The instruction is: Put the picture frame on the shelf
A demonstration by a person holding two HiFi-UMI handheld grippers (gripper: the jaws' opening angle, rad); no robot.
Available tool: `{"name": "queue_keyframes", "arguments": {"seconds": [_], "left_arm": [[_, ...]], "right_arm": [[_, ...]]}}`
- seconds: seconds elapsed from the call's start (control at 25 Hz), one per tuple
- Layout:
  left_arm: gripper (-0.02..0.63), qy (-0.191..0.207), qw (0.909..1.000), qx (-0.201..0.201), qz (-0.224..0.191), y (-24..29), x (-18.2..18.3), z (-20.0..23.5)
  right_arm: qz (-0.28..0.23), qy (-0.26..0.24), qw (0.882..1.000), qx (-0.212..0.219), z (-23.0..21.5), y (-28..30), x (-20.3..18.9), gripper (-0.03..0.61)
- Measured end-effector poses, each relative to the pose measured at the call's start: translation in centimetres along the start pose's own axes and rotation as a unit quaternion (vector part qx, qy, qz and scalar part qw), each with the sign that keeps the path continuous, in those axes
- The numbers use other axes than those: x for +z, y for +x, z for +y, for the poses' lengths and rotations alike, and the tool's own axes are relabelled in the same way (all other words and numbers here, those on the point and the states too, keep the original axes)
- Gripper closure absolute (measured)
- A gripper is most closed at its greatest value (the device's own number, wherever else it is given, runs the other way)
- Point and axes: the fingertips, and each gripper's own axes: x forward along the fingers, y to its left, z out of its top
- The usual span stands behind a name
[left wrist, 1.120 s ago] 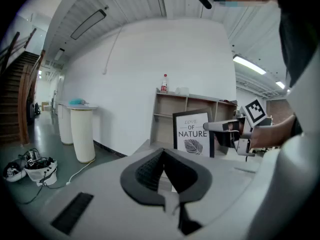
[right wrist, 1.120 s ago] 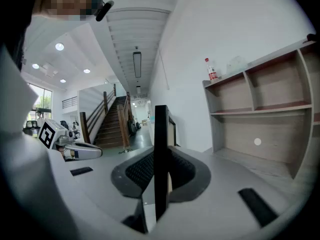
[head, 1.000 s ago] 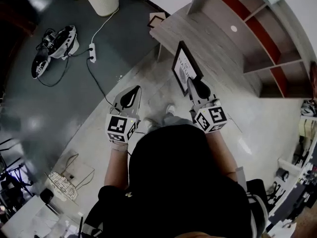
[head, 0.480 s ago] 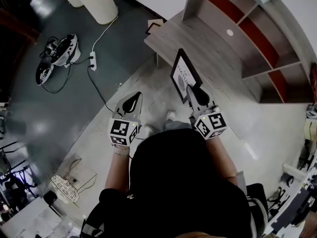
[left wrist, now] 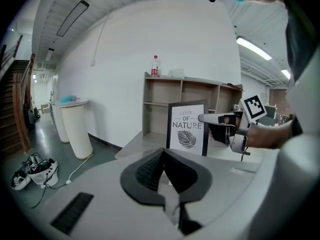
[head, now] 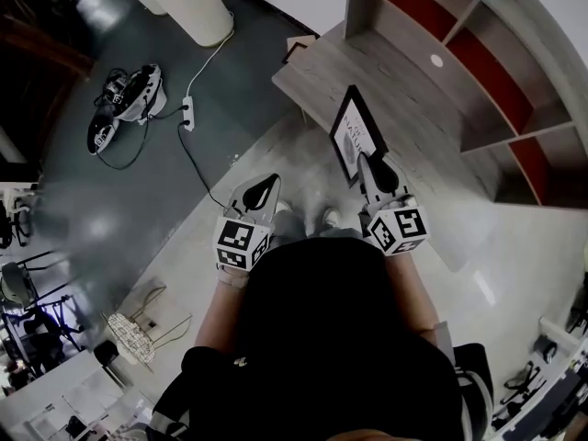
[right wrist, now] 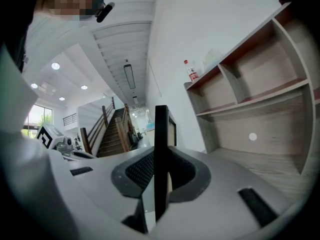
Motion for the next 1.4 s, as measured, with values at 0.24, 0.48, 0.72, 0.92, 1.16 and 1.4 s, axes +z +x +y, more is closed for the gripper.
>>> {"name": "queue_keyframes", "arguments": {"seconds": [0.24, 0.48, 0.72, 0.92, 1.16, 1.4], "left_arm": [[0.606, 0.004, 0.9998, -0.019, 0.002, 2.3, 0.8, 1.7], [0.606, -0.006, 0.9994, -0.035, -0.003, 5.6, 1.9, 5.7], [0.606, -0.020, 0.9986, -0.048, -0.007, 8.5, 3.4, 12.8], [0.606, -0.021, 0.9985, -0.049, -0.013, 10.3, 5.3, 19.9], [0.606, -0.020, 0.9981, -0.057, -0.014, 11.6, 6.6, 26.8], [0.606, -0.017, 0.9979, -0.063, -0.002, 12.8, 6.6, 31.1]], "right_arm": [[0.006, 0.004, 1.000, -0.021, -1.3, 1.7, -0.2, 0.528], [0.019, -0.006, 0.999, -0.044, -2.6, 5.5, -0.1, 0.528], [0.035, -0.022, 0.998, -0.052, -2.6, 13.5, 0.8, 0.528], [0.039, -0.030, 0.997, -0.055, -1.7, 20.8, 1.5, 0.528], [0.040, -0.023, 0.997, -0.064, -0.6, 28.2, 1.8, 0.528], [0.046, -0.024, 0.996, -0.078, -0.8, 32.1, 1.4, 0.528]]}}
